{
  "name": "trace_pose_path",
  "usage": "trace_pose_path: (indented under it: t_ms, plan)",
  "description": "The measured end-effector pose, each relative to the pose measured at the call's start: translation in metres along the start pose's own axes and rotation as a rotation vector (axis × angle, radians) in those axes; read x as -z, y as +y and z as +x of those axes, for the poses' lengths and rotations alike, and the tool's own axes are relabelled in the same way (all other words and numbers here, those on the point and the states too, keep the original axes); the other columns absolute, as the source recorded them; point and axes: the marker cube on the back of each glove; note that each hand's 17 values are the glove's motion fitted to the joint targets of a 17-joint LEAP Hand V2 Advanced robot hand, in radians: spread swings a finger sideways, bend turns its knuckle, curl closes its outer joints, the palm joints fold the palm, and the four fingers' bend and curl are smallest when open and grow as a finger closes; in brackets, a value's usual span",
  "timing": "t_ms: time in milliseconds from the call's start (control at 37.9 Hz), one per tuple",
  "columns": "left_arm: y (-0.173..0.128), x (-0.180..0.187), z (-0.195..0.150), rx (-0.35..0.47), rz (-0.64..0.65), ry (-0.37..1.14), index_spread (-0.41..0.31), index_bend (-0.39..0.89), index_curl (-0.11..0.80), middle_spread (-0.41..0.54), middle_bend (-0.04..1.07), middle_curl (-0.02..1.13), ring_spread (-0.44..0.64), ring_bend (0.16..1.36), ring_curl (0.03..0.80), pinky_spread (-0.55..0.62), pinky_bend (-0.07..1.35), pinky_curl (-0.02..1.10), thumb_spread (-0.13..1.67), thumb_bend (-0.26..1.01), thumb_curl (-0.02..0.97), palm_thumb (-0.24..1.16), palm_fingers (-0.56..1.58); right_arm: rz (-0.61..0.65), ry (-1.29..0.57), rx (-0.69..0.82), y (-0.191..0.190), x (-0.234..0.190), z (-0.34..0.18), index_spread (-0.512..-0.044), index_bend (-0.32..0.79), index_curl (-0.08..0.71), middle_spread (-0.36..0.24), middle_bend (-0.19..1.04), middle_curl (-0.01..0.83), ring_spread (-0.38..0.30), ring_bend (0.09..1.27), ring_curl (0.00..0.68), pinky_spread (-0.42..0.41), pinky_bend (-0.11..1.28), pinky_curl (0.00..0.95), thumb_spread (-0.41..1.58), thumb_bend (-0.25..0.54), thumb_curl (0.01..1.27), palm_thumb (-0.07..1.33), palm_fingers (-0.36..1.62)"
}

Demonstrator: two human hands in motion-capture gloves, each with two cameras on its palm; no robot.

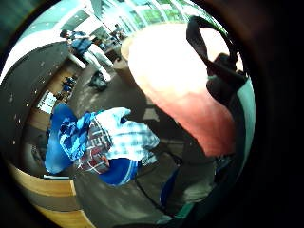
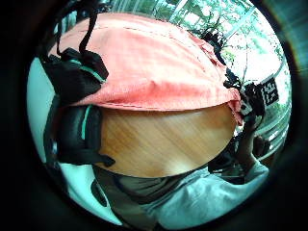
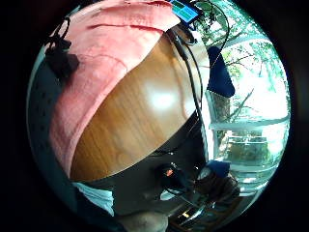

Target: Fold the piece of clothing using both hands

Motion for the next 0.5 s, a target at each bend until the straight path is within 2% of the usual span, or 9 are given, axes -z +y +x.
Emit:
trace_pose_path:
  t_ms: [53, 79, 158, 211, 291, 396, 502]
  plan:
    - [0.002, 0.01, -0.008, -0.023, 0.009, -0.045, -0.247, 0.31, 0.366, -0.214, 0.22, 0.38, -0.15, 0.47, 0.276, -0.05, 0.43, 0.3, 1.24, 0.12, 0.312, 0.46, 0.97, 0.012, 0.035, 0.03, 0.004, 0.009, 0.002, -0.354, 0.38, 0.343, -0.175, 0.16, 0.305, -0.171, 0.36, 0.249, -0.062, 0.43, 0.294, 1.17, 0.115, 0.34, 0.66, 0.85]
    - [0.004, 0.014, -0.007, -0.037, 0.0, -0.026, -0.263, 0.32, 0.378, -0.238, 0.27, 0.4, -0.19, 0.47, 0.287, -0.08, 0.42, 0.3, 1.23, 0.14, 0.324, 0.5, 1.07, 0.009, 0.053, 0.045, 0.008, 0.015, 0.003, -0.346, 0.41, 0.365, -0.187, 0.17, 0.31, -0.202, 0.38, 0.267, -0.094, 0.44, 0.306, 1.17, 0.146, 0.35, 0.72, 0.98]
    - [0.008, 0.029, 0.003, -0.088, -0.033, 0.09, -0.287, 0.26, 0.377, -0.277, 0.32, 0.42, -0.27, 0.52, 0.317, -0.14, 0.37, 0.31, 1.2, 0.15, 0.342, 0.57, 1.18, 0.007, 0.082, 0.081, 0.017, 0.037, 0.005, -0.335, 0.36, 0.369, -0.218, 0.21, 0.332, -0.26, 0.42, 0.289, -0.152, 0.4, 0.305, 1.18, 0.165, 0.35, 0.78, 1.13]
    - [0.007, 0.045, 0.002, -0.134, -0.063, 0.128, -0.297, 0.21, 0.375, -0.3, 0.34, 0.44, -0.31, 0.61, 0.355, -0.18, 0.35, 0.32, 1.19, 0.15, 0.351, 0.61, 1.25, 0.022, 0.067, 0.102, 0.021, 0.056, 0.007, -0.329, 0.32, 0.382, -0.238, 0.25, 0.353, -0.289, 0.47, 0.319, -0.184, 0.38, 0.316, 1.19, 0.176, 0.36, 0.82, 1.21]
    - [-0.003, 0.08, -0.008, -0.212, -0.152, 0.175, -0.31, 0.18, 0.379, -0.325, 0.38, 0.46, -0.35, 0.67, 0.385, -0.23, 0.34, 0.33, 1.18, 0.16, 0.358, 0.66, 1.31, 0.078, -0.026, 0.14, 0.015, 0.101, 0.011, -0.325, 0.25, 0.384, -0.261, 0.34, 0.39, -0.302, 0.55, 0.357, -0.232, 0.37, 0.327, 1.19, 0.183, 0.36, 0.86, 1.35]
    - [-0.038, 0.111, -0.022, -0.263, -0.243, 0.175, -0.312, 0.16, 0.382, -0.342, 0.4, 0.48, -0.37, 0.72, 0.412, -0.26, 0.33, 0.34, 1.18, 0.16, 0.363, 0.7, 1.29, 0.142, -0.191, 0.151, -0.026, 0.149, 0.019, -0.327, 0.16, 0.375, -0.272, 0.38, 0.415, -0.291, 0.67, 0.407, -0.29, 0.41, 0.343, 1.19, 0.18, 0.36, 0.89, 1.42]
    - [-0.091, 0.109, -0.033, -0.236, -0.302, 0.132, -0.307, 0.15, 0.382, -0.355, 0.43, 0.49, -0.39, 0.75, 0.429, -0.28, 0.33, 0.35, 1.18, 0.15, 0.366, 0.73, 1.29, 0.168, -0.336, 0.154, -0.102, 0.155, 0.02, -0.329, 0.11, 0.352, -0.273, 0.43, 0.44, -0.269, 0.78, 0.451, -0.34, 0.46, 0.363, 1.2, 0.155, 0.35, 0.88, 1.45]
